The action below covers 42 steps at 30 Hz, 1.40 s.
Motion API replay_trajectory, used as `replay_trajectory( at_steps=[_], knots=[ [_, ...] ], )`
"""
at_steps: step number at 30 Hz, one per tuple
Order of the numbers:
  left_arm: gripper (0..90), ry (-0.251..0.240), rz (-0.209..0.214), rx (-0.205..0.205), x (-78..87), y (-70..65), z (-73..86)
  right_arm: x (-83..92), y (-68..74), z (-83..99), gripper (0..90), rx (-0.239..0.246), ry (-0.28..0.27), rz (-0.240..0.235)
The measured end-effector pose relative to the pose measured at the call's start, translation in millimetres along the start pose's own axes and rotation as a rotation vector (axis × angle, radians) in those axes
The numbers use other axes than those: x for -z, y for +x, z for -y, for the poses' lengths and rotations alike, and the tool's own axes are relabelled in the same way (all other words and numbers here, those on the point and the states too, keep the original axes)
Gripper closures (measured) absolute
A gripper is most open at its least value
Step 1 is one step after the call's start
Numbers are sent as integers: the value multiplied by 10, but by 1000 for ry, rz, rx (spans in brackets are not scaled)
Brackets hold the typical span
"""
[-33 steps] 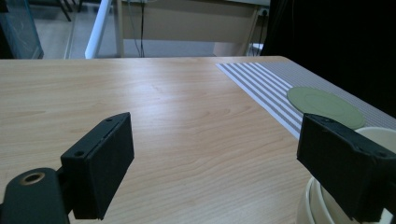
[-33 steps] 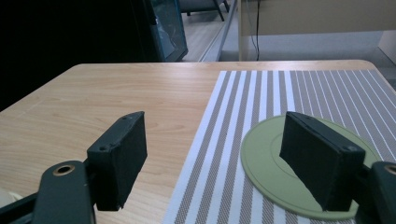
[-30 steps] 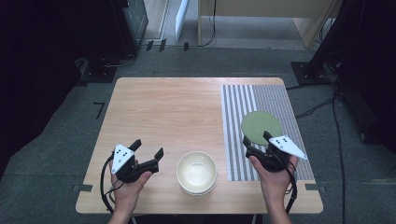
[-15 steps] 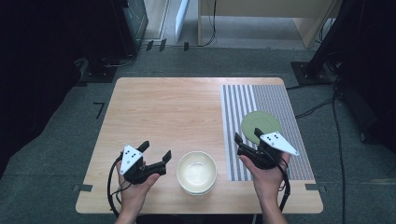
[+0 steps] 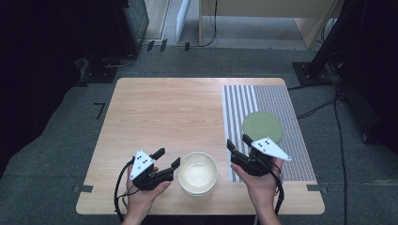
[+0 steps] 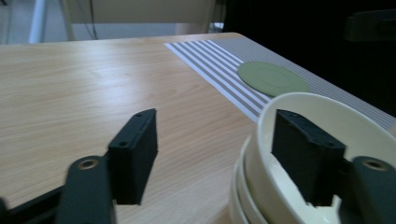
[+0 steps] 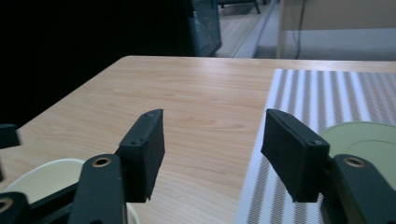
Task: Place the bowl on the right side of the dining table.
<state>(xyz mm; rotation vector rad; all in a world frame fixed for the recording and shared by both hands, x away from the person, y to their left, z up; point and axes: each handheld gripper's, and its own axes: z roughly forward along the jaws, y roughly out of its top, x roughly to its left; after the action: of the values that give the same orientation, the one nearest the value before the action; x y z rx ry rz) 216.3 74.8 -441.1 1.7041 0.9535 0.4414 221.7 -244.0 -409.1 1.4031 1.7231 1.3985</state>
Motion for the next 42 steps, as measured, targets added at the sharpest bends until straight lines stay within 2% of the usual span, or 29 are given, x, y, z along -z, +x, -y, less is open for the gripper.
replay_trajectory(
  at_steps=[3,5,7,9,13,15,17,19,20,21,23,26,29,32,33,34,38,42],
  knots=[
    [405,20,51,-4,-25,-54,-4,-15,74,42,442,7,12,-41],
    [429,28,61,-7,-39,-75,-2,-27,103,69,473,9,16,-56],
    [440,34,62,-9,-49,-84,1,-31,116,83,487,12,21,-61],
    [476,50,69,-17,-78,-96,17,-50,149,122,546,12,28,-83],
    [531,82,76,-17,-126,-113,33,-78,189,164,574,11,48,-106],
    [546,103,78,-17,-155,-121,38,-83,202,185,650,18,53,-124],
    [556,114,84,-14,-170,-126,41,-84,211,196,654,19,53,-138],
    [562,137,77,-23,-214,-148,54,-88,254,225,682,47,59,-139],
    [577,137,77,-23,-214,-148,54,-88,254,225,682,47,59,-139],
    [595,149,56,-34,-240,-163,66,-87,278,246,684,37,55,-150],
    [609,158,53,-35,-254,-166,73,-88,290,257,691,27,58,-158],
    [667,185,38,-56,-301,-185,89,-80,333,305,710,45,54,-142],
    [730,185,24,-70,-313,-200,90,-77,344,332,701,31,62,-136],
    [751,191,10,-90,-337,-227,80,-78,342,346,697,30,68,-132],
    [784,194,-9,-106,-350,-241,69,-75,332,362,696,21,69,-131],
    [807,194,-9,-106,-350,-241,69,-75,332,362,696,21,69,-131],
    [821,190,-30,-153,-363,-275,59,-51,310,375,684,14,74,-121],
    [824,183,-19,-164,-371,-266,54,-35,300,388,660,8,74,-114]
  ],
)
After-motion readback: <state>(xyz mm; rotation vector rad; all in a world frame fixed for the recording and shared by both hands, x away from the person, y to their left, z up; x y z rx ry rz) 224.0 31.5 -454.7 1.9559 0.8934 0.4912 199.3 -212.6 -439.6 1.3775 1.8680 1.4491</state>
